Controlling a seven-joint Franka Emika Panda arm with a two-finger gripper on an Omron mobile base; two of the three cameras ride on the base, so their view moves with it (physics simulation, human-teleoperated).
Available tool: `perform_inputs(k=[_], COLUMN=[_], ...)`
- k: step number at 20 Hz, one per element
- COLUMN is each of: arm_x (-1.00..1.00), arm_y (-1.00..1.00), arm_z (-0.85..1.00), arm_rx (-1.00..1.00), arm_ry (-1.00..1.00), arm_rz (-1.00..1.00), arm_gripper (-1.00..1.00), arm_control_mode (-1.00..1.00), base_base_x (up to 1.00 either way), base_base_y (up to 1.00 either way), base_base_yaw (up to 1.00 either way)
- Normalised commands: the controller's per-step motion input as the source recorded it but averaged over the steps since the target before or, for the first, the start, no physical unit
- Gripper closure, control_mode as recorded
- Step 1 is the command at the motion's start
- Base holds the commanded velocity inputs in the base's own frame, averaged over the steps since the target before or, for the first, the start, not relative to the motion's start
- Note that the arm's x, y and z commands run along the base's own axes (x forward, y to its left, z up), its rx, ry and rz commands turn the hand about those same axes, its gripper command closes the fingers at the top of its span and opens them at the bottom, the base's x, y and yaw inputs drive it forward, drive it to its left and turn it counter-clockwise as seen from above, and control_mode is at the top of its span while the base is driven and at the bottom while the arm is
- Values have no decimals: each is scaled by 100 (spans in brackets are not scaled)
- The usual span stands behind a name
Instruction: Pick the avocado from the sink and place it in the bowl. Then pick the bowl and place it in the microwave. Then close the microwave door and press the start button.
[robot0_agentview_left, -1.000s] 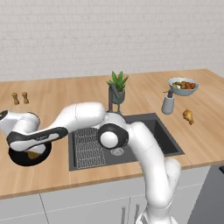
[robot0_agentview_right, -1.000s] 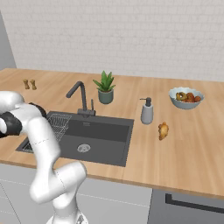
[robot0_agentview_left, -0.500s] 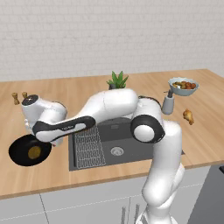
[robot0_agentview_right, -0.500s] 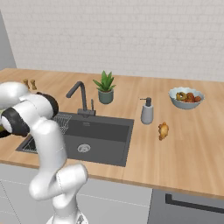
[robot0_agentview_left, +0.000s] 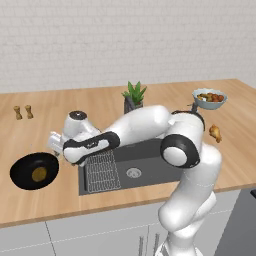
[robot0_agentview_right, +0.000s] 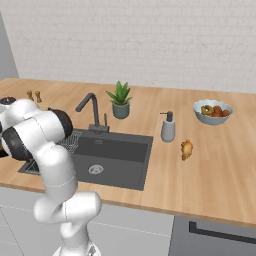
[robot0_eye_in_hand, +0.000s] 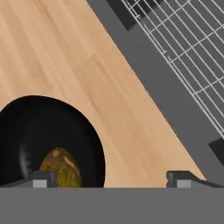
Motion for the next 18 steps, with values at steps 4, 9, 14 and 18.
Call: perform_inputs(k=[4,9,14,18], arm_x=[58,45,8,-6], arm_y=[30,47,55,28], arm_z=[0,-1,-12,-35], arm_rx=[0,0,-5,-5], arm_ry=[22,21,5,0], arm_rz=[21,17,8,0], arm_gripper=[-100,-100,-100,-100], arm_control_mode=[-100,-100,-100,-100], base_base_x=[0,0,0,0], base_base_y=[0,0,0,0], base_base_yaw=[0,0,0,0])
